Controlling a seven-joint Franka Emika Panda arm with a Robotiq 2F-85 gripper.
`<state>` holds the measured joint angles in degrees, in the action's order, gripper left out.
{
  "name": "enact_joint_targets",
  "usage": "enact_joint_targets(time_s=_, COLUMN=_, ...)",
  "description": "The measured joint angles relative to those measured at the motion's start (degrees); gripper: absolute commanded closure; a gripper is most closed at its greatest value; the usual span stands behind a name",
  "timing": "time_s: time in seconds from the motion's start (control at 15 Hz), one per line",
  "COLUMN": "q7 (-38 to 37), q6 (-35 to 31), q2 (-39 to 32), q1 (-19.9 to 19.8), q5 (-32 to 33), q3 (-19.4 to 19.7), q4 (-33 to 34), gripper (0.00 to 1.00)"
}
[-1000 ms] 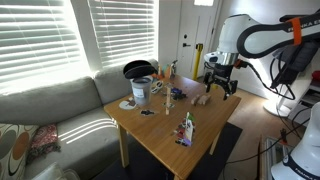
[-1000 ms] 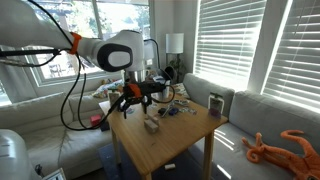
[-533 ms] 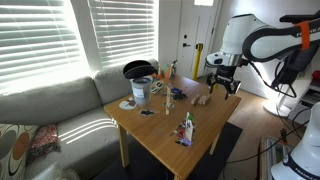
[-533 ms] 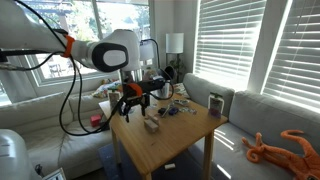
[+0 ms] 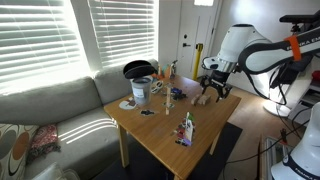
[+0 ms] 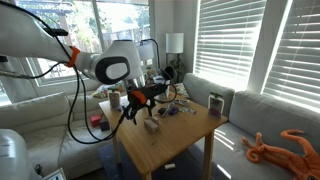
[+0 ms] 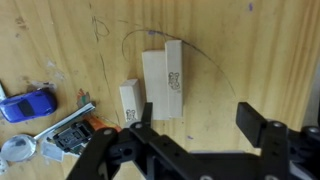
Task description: Put one wooden chip on the pile of wooden chips on the left
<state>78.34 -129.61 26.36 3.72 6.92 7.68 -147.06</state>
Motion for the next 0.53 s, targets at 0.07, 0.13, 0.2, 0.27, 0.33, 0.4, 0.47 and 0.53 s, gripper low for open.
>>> enact_joint_targets(time_s=0.07, q7=-0.2, q6=-0.6, q2=-0.6, q1=0.0, q5=0.0, q3=0.0, q4=0.0, gripper=0.34)
enact_joint_targets(time_s=0.13, q7=-0.3, q6=-0.9, q2=-1.2, q1=0.0, q5=0.0, q3=-0.1, q4=0.0, gripper=0.38)
enact_joint_targets(time_s=0.2, q7=-0.5, q6=-1.1, q2=-1.7, q1=0.0, q5=0.0, q3=-0.2, q4=-0.1, gripper=0.37)
enact_joint_targets(time_s=0.27, q7=-0.6, q6=-1.4, q2=-2.3, q1=0.0, q5=0.0, q3=-0.2, q4=-0.2, gripper=0.49)
enact_joint_targets(time_s=0.33, q7=-0.7, q6=-1.6, q2=-2.8, q1=0.0, q5=0.0, q3=-0.2, q4=-0.2, gripper=0.62)
enact_joint_targets(time_s=0.4, q7=-1.0, q6=-1.9, q2=-3.3, q1=0.0, q5=0.0, q3=-0.2, q4=-0.3, gripper=0.64)
enact_joint_targets(time_s=0.47, q7=-1.2, q6=-2.1, q2=-3.6, q1=0.0, q5=0.0, q3=-0.3, q4=-0.3, gripper=0.72)
enact_joint_targets(time_s=0.53, q7=-1.4, q6=-2.5, q2=-3.9, q1=0.0, q5=0.0, q3=-0.3, q4=-0.3, gripper=0.79)
